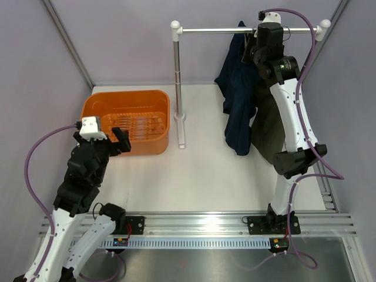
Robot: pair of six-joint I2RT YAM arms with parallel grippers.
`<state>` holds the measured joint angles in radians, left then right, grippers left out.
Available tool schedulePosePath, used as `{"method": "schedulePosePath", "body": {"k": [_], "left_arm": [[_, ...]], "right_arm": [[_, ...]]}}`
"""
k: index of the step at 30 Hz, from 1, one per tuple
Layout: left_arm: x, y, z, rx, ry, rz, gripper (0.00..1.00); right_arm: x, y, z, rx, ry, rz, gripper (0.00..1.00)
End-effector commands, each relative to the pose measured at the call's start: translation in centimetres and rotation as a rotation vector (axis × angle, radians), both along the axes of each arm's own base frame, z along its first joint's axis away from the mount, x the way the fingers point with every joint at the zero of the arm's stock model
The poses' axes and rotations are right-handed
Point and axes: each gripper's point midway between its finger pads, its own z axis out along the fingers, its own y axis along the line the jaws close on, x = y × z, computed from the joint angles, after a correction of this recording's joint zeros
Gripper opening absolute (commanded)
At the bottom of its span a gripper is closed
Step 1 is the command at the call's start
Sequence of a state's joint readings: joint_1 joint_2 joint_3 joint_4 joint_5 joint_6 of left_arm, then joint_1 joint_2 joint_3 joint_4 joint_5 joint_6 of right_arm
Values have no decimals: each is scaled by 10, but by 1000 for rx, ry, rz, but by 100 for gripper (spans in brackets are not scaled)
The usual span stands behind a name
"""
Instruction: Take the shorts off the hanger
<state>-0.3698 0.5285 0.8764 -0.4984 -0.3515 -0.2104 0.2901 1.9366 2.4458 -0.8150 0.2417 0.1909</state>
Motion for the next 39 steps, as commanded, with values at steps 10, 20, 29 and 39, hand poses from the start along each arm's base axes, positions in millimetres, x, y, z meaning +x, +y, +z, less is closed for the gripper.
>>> {"method": "schedulePosePath", "body": {"k": [10,20,29,39], "left_arm": [[1,1,16,-19,-63,7,99],[0,1,16,-20,-66,4,99],[0,-1,17,-26,-70,-8,99],[0,-6,18,-30,-69,-31,99]], "right_arm": [[-38,-17,68,-39,-170,20,0],[-69,-23,93,-75,-202,55,0],[-115,-20,75,-47,-104,136,0],[-166,6,53,20,13,332,0]]}}
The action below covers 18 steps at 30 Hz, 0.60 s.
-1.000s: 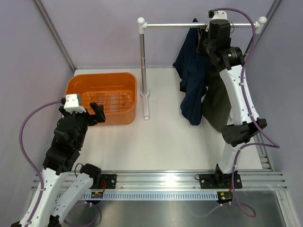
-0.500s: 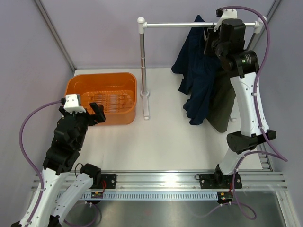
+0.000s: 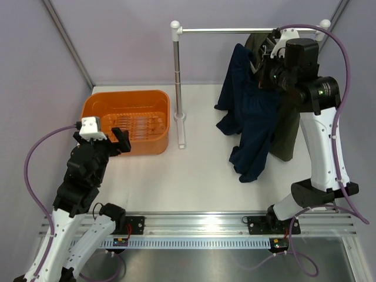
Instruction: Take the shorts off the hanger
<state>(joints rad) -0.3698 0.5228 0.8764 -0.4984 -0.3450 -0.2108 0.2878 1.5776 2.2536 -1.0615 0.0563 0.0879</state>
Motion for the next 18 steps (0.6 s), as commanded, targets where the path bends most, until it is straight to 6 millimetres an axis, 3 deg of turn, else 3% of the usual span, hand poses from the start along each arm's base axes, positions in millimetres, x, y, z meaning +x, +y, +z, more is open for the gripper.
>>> {"method": "schedulePosePath", "body": {"k": [1,5,9,10,12,14,16,17,18], "left_arm": [[2,-6,17,-28,-64,-29,99],[2,-16,22,-42,-73,-83,99],[0,-52,38,-81,-88,-275,99],[-2,-59,52,-96,-110,-313,99],[-1,-79,62,-110,-107,-419,99],[-1,-93,88,-149,-160,-486,99],[3,-118,91,-159,-153,-612,99],[5,-124,103,-156,-179,-647,99],[11,-140,96,-150,-143,-725,99]], "right_arm": [[-45,18,28,102,-48,142,0],[-85,33,3,132,33,250,0],[-134,60,-8,217,68,454,0],[-149,68,-14,230,81,505,0],[-167,80,-15,256,80,588,0],[-186,88,-20,269,95,650,0],[-201,92,-16,296,85,704,0],[-205,93,-13,305,80,722,0],[-213,95,-8,319,76,756,0]]}}
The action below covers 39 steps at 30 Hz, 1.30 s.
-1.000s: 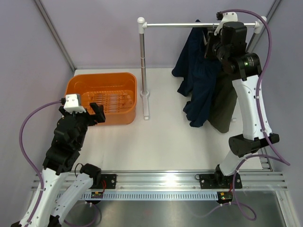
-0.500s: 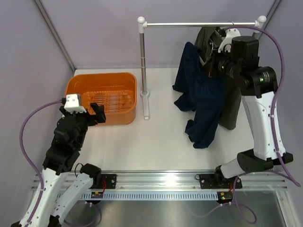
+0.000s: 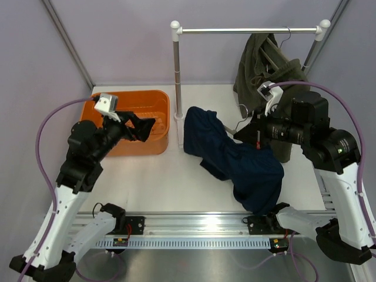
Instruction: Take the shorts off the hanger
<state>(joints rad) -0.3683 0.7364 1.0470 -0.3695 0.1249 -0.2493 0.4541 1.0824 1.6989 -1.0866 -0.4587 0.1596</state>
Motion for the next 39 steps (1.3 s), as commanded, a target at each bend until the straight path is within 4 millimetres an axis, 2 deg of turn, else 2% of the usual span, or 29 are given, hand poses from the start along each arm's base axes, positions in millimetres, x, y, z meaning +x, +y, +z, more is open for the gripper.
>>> {"method": "schedulePosePath", "body": {"k": [1,2,4,5,8,11,15,18,22,25,31,35,37,38,39], "left_arm": [[-1,-50,40,-35,-105,-286,99],[1,-55,45,-28,-121,-315,99],[4,-68,43,-12,-136,-393,99],[-1,-76,38,-12,-134,-457,99],[-6,-92,43,-25,-167,-572,99],[-1,-104,47,-55,-171,-643,99],[-26,-114,57,-98,-215,-799,99],[-37,-116,60,-102,-230,-858,99],[-42,-115,51,-96,-200,-875,99],[-32,-103,55,-90,-238,-724,99],[-23,-88,69,-137,-273,-669,99],[-35,-93,72,-164,-274,-795,99],[-30,-95,74,-172,-261,-810,99],[-25,-99,67,-168,-235,-840,99],[-26,-101,72,-172,-248,-861,99]], "right_arm": [[-26,18,47,159,-101,143,0],[-30,18,51,168,-106,160,0],[-39,14,60,168,-127,170,0],[-42,12,59,158,-115,170,0],[-50,13,69,168,-137,204,0],[-51,13,74,183,-153,211,0],[-47,13,73,168,-143,194,0],[-44,14,75,173,-146,188,0],[-39,11,81,161,-161,157,0],[-39,10,82,157,-155,154,0],[-40,9,80,154,-148,149,0],[-42,8,79,150,-149,150,0],[-42,9,80,153,-147,156,0],[-42,9,79,152,-145,157,0],[-42,9,79,153,-144,158,0]]}}
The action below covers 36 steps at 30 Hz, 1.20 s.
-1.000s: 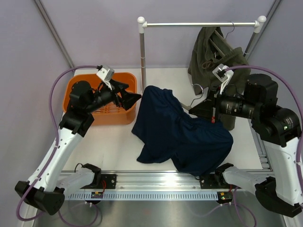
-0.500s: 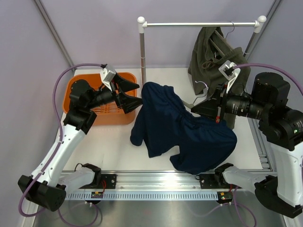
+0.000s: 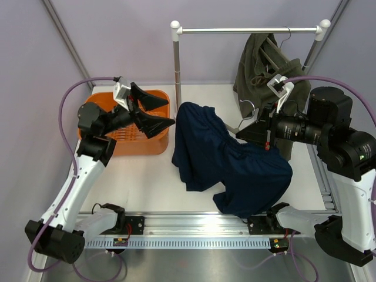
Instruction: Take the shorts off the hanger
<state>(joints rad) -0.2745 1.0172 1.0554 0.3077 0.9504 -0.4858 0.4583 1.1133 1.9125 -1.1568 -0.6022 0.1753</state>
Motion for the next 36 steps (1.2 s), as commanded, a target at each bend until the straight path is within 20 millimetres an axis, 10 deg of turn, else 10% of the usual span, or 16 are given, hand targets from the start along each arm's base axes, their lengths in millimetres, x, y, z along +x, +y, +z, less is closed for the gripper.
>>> {"method": "schedulePosePath", "body": {"k": [1,22,36], "left_arm": [[-7,-8,13,-12,-35,-125,99],[-34,-24,6,18,-28,-310,87],[-12,-33,-8,33,1,-288,81]], "right_arm": [[-5,3,21,47,-80,29,0],[5,5,24,41,-82,17,0],[4,8,39,59,-93,33,0]]}}
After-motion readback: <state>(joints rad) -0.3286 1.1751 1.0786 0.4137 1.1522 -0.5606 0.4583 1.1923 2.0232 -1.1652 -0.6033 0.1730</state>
